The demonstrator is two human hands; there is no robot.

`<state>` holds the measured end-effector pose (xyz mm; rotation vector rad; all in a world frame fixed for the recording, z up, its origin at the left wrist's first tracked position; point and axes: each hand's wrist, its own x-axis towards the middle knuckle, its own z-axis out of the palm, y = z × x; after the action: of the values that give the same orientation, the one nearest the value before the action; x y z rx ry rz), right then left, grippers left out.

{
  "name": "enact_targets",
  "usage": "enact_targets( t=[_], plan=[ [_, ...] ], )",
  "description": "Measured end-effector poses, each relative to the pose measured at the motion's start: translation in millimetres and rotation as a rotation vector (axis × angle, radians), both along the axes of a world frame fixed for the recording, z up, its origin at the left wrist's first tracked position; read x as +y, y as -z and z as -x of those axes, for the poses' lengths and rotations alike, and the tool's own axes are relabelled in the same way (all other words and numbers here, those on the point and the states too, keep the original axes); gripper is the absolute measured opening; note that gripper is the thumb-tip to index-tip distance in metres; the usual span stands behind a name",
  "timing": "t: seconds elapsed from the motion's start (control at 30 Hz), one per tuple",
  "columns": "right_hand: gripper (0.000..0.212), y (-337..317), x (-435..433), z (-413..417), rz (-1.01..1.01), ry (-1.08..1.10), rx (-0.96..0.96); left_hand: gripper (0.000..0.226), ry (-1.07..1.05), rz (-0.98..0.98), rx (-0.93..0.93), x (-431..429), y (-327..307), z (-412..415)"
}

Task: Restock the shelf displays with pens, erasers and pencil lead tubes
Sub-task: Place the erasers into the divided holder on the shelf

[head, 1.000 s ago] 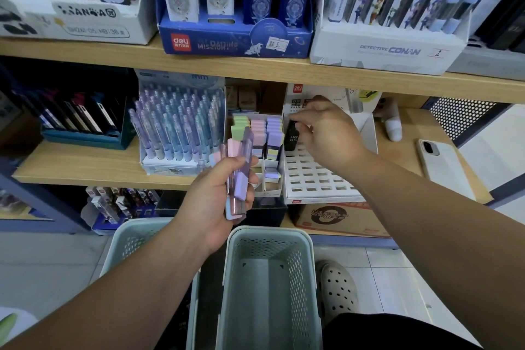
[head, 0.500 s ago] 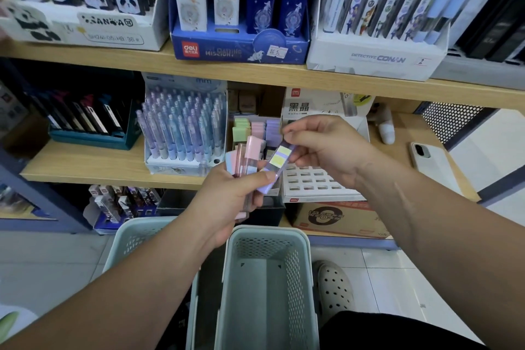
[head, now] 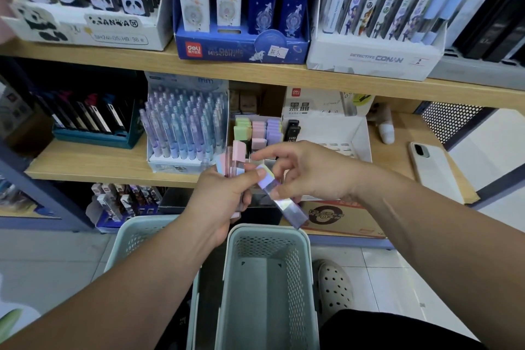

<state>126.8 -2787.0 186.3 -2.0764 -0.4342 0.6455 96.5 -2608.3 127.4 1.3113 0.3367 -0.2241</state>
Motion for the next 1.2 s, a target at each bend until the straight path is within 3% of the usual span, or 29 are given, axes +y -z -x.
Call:
enact_targets(
  t=[0.17,0.27,0.43,0.63,0.8,0.97,1.2],
  plan=[
    [0.039,12,-8,-5,0.017,0.192,-0.204,0.021,-0.054,0.132,0.11,12,4,-7],
    [0.031,23,-8,-7,0.013,0.292,-0.356,0.026,-0.043,0.088,0.129,19,17,-8],
    [0.026,29,-4,-13,0.116,0.382,-0.65,0.027,-0.038,0.057,0.123,25,30,-12],
    [0.016,40,-4,-32,0.196,0.399,-0.843,0.031,-0.005,0.147,0.129,28,35,-16],
    [0.011,55,-5,-42,0.197,0.322,-0.916,0.031,0.035,0.142,0.119,29,36,-19],
    [0.014,53,-3,-46,0.184,0.389,-0.876,0.029,0.05,0.15,0.126,28,34,-17],
    [0.012,47,-1,-40,0.237,0.403,-0.922,0.035,0.123,0.309,0.069,25,23,-13]
  ],
)
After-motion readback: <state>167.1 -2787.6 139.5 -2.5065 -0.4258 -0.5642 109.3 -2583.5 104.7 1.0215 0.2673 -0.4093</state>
